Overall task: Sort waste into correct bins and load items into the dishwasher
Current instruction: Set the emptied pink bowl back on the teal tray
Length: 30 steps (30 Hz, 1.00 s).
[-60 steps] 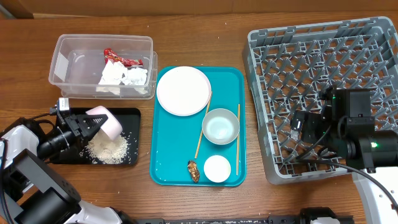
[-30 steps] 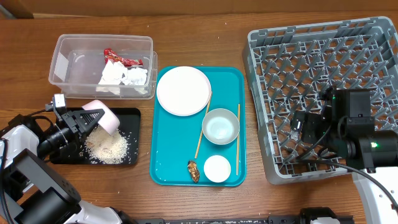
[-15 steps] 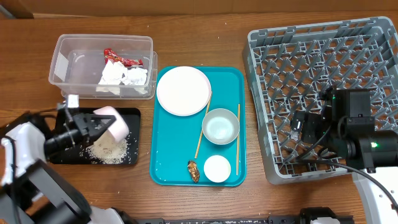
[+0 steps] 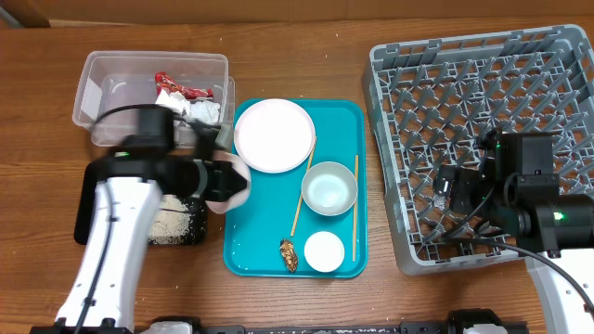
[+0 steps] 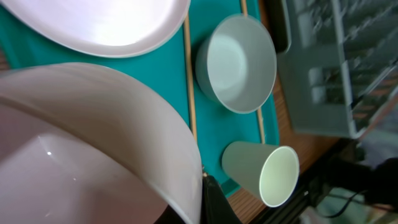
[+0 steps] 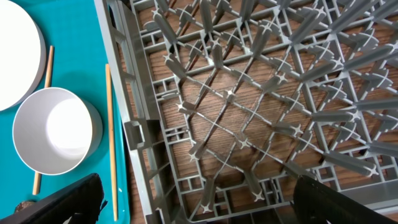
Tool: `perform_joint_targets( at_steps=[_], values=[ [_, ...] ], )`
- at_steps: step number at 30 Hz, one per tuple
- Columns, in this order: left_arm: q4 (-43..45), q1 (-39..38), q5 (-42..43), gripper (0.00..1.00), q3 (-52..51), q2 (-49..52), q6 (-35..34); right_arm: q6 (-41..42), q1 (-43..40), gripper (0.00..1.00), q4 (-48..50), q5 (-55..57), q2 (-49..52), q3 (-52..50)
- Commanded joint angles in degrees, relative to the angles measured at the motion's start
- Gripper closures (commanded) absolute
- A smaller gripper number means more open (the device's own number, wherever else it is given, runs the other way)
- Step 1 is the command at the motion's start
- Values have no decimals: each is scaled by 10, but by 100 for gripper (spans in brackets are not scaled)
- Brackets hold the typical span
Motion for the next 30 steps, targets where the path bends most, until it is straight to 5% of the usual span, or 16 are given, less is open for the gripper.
perform_joint_targets(
  at_steps=[1,5,14,16,19,30],
  values=[
    [12,-104,-148,96,8,23,-80,-4,2,0,1,-1,-2,15],
    [30,-181,-231,96,8,67,-127,-4,2,0,1,-1,-2,15],
    [97,-246,-239,93,8,167,-152,-4,2,0,-3,-1,-2,15],
    [102,-245,-239,80,8,176,-153,-4,2,0,-2,-1,-2,15],
    [101,-244,-239,40,8,176,-153,-3,2,0,-3,-2,-2,15],
    [0,-228,-256,36,108,146,-169,-4,2,0,-4,-203,-1,15]
  ],
)
